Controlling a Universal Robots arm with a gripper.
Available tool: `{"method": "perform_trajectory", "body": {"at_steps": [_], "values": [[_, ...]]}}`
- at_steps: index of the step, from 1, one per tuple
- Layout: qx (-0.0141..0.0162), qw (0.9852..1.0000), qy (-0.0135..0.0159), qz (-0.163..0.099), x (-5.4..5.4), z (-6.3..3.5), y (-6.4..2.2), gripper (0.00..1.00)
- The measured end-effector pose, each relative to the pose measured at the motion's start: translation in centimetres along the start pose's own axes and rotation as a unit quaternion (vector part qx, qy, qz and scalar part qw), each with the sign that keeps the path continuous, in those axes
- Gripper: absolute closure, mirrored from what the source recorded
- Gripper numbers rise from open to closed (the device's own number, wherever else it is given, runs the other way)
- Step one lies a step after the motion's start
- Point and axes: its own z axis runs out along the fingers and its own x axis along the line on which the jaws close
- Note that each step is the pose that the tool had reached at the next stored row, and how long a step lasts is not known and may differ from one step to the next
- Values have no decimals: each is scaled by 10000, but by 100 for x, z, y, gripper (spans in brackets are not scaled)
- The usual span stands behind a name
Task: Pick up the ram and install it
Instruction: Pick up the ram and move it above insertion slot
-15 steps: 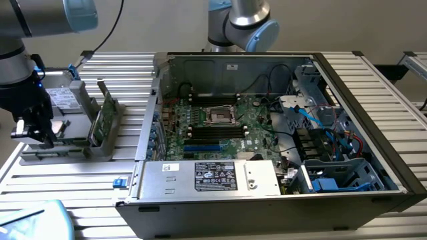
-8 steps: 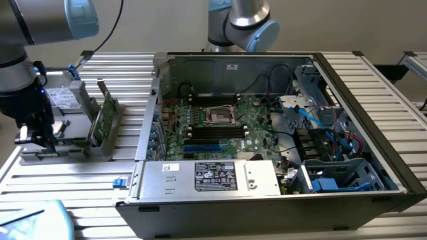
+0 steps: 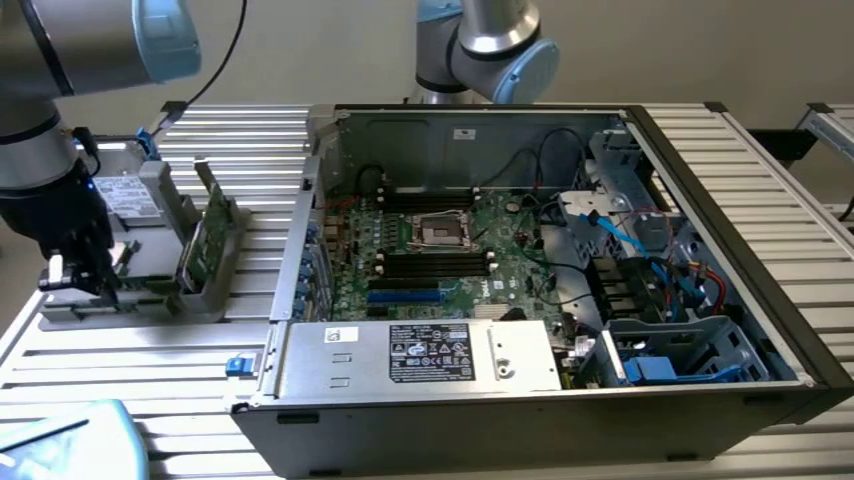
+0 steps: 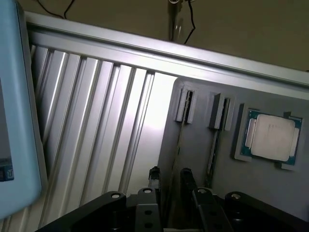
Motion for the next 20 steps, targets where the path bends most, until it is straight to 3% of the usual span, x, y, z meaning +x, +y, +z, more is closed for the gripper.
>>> {"method": "perform_trajectory", "body": {"at_steps": [9, 13, 14, 18, 20], "values": [[0, 10000, -6, -2, 2, 141, -14, 69], [5, 10000, -24, -3, 3, 189, -20, 69], [7, 10000, -36, -5, 4, 194, -22, 69], [29, 9999, -130, -12, 3, 203, -25, 69], [31, 9999, -137, -10, 2, 207, -25, 69]]}}
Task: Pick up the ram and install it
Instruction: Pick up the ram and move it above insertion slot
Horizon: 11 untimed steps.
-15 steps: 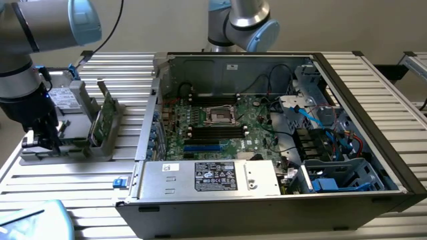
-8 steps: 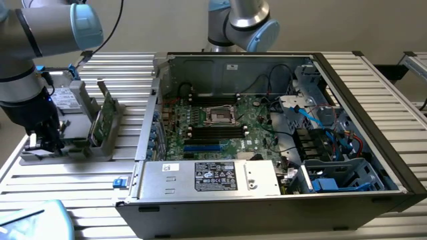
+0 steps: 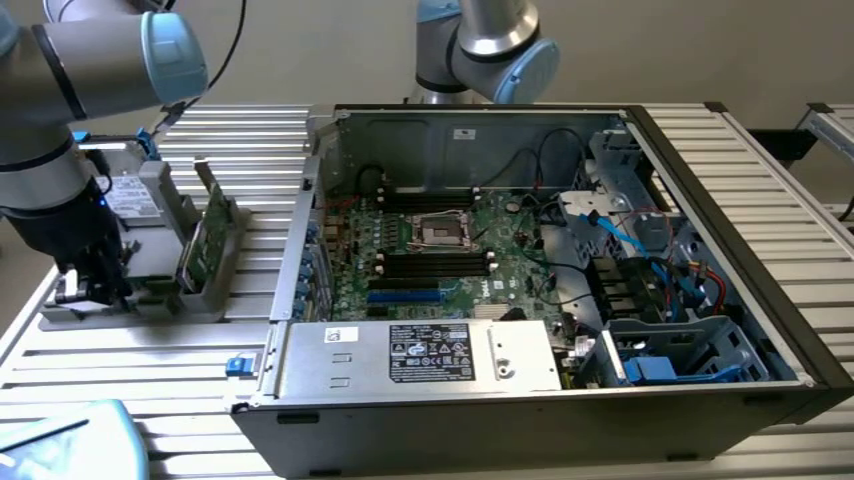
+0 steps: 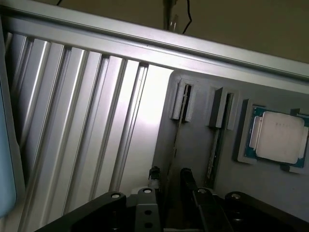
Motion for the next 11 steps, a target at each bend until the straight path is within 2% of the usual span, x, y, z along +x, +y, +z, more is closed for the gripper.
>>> {"method": "perform_trajectory", "body": {"at_steps": [11], "values": [[-5, 10000, -3, 23, 2, 70, -7, 69]]}}
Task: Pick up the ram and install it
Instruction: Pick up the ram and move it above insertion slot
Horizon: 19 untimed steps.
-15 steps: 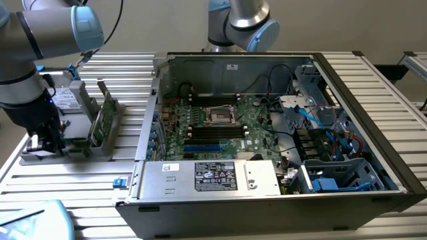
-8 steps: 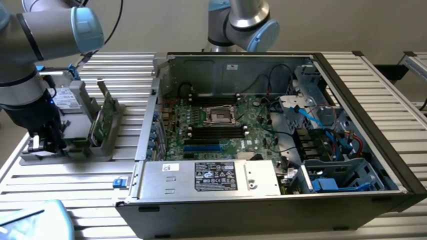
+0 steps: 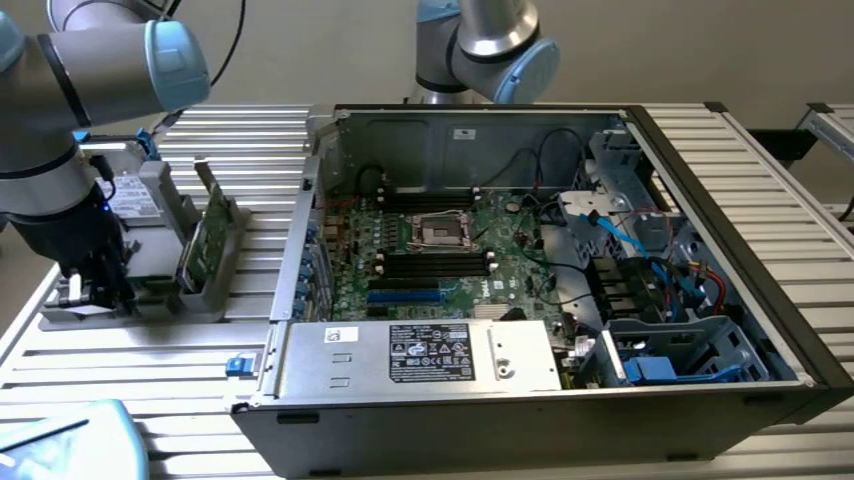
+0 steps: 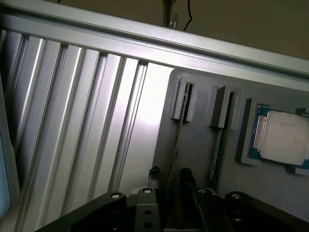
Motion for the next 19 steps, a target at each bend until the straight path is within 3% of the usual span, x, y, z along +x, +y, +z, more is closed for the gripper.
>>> {"method": "perform_trajectory", "body": {"at_steps": [8, 12, 19], "values": [[-6, 10000, -2, 8, 0, 3, 0, 69], [-11, 10000, -3, 8, 0, 3, -1, 84], [-14, 10000, -4, 8, 0, 3, 0, 85]]}}
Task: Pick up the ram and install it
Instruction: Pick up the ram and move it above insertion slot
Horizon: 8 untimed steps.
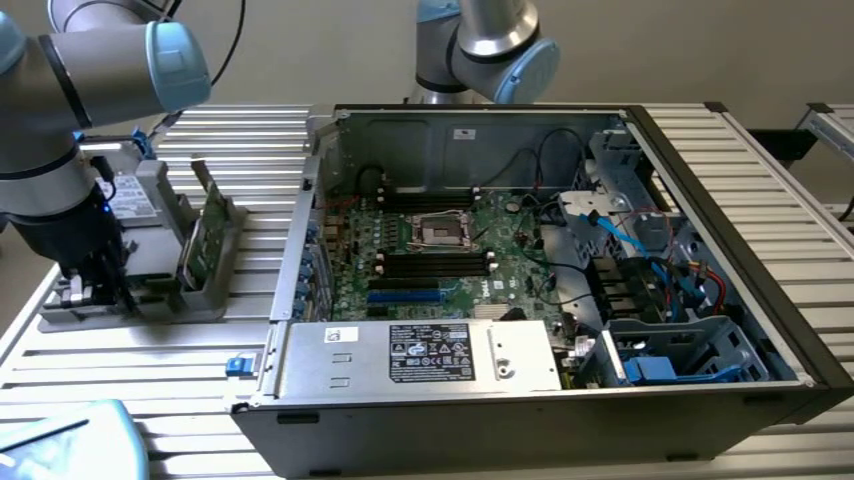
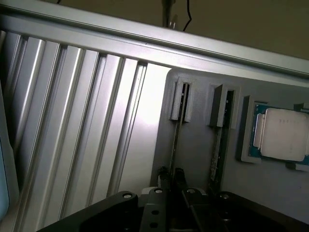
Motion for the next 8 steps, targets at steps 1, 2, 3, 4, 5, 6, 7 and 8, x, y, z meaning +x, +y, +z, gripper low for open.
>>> {"method": "perform_trajectory", "body": {"at_steps": [1, 2, 3, 4, 5, 6, 7, 8], "values": [[0, 10000, 0, 0, 0, 0, 0, 85], [0, 10000, 0, 0, 0, 0, 0, 85], [0, 10000, 0, 0, 0, 0, 0, 85], [0, 10000, 0, 1, 0, 0, 0, 85], [0, 10000, 0, 2, 0, 0, 0, 85], [0, 10000, 0, 2, 0, 0, 0, 85], [0, 10000, 0, 4, 0, 0, 0, 85], [0, 10000, -1, 6, 0, 0, 0, 85]]}}
